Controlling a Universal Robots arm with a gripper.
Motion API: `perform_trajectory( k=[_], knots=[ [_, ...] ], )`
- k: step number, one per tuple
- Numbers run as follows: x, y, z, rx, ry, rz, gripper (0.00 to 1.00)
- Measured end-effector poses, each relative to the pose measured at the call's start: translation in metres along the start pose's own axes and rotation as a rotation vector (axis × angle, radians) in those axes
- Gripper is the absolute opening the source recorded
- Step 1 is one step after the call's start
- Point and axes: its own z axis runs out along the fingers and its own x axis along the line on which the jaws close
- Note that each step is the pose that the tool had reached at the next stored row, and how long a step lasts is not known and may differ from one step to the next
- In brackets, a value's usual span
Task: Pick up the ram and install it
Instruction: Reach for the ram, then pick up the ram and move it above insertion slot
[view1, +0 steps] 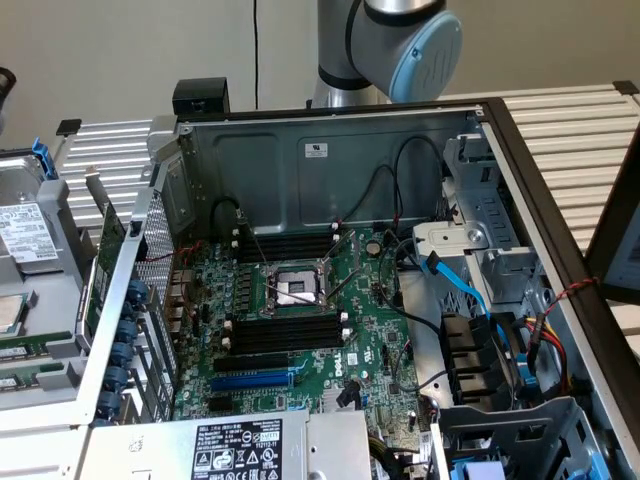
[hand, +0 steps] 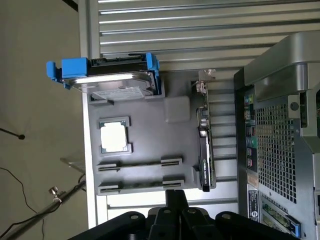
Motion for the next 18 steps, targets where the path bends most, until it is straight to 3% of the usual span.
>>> perform_trajectory(
  k=[6, 14, 18],
  knots=[
    [0.013, -0.0005, 0.0004, -0.0001, 0.0001, -0.004, 0.10],
    [0.014, -0.0003, 0.0004, 0.0004, 0.0003, -0.008, 0.10],
    [0.015, 0.0003, 0.0010, 0.0023, 0.0023, -0.065, 0.10]
  ],
)
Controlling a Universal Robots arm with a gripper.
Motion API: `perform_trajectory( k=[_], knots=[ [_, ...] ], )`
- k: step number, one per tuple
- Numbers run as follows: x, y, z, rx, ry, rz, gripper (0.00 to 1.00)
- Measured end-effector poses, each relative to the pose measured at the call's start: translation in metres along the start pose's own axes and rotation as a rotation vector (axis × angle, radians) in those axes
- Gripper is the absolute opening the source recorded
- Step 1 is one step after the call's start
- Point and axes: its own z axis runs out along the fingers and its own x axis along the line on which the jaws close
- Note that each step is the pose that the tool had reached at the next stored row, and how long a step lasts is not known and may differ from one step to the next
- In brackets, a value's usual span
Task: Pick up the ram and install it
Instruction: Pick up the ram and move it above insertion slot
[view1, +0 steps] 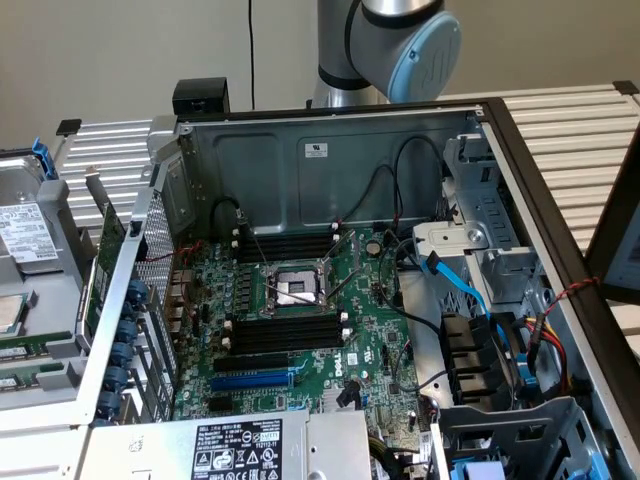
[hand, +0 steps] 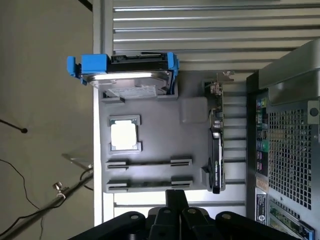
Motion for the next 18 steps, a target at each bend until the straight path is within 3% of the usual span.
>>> perform_trajectory(
  k=[9, 18],
  knots=[
    [0.0000, -0.0001, 0.0016, 0.0008, 0.0052, -0.159, 0.10],
    [0.0050, -0.0001, 0.0030, 0.0013, 0.0089, -0.270, 0.10]
  ],
)
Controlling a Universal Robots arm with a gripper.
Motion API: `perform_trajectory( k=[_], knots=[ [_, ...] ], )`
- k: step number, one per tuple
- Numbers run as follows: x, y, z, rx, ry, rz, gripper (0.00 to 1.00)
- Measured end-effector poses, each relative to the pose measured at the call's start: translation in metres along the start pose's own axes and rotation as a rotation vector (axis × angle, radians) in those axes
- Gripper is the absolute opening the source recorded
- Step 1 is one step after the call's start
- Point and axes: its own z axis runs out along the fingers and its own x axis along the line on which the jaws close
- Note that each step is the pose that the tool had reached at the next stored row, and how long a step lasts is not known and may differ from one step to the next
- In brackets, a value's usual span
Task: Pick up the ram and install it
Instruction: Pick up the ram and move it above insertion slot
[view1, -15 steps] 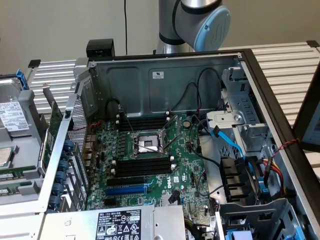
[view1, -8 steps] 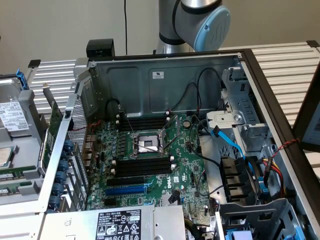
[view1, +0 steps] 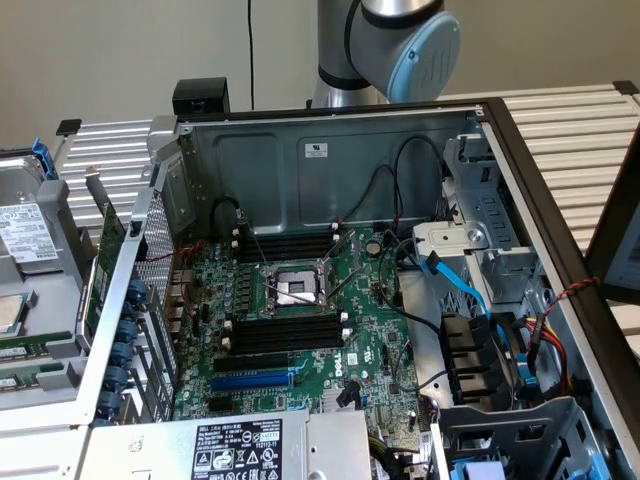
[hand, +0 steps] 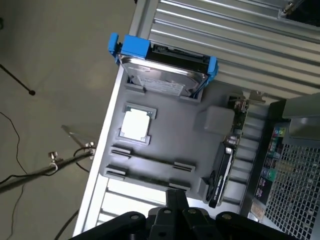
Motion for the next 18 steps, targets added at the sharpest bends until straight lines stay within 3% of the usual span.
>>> perform_trajectory(
  k=[9, 18],
  knots=[
    [0.0031, 0.0008, 0.0003, 0.0005, 0.0040, -0.118, 0.10],
    [0.0031, 0.0008, 0.0005, 0.0012, 0.0091, -0.281, 0.10]
  ],
)
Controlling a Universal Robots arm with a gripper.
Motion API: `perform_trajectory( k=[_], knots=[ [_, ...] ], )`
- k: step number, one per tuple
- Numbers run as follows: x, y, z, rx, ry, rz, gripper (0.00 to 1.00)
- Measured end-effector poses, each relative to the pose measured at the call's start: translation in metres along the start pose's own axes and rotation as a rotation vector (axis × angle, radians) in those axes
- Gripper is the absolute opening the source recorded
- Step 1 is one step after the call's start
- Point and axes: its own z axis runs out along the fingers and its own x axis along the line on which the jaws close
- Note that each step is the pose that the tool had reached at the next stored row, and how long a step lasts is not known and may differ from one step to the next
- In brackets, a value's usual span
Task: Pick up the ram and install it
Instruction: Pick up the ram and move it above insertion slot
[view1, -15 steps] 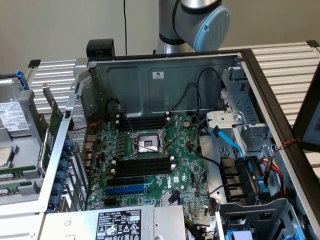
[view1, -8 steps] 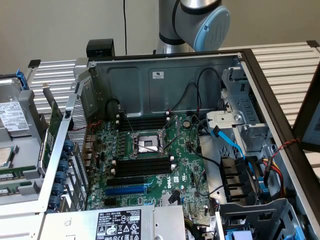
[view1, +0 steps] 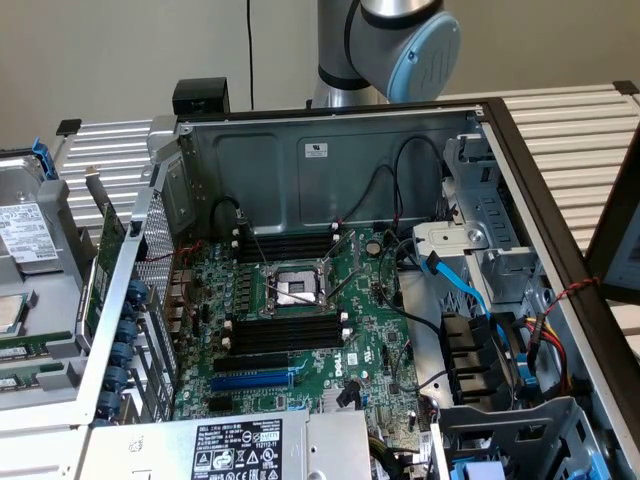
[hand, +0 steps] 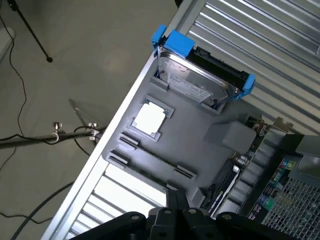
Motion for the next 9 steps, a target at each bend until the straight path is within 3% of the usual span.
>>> perform_trajectory(
  k=[9],
  knots=[
    [0.0001, 0.0000, 0.0007, 0.0006, 0.0056, -0.164, 0.10]
  ],
)
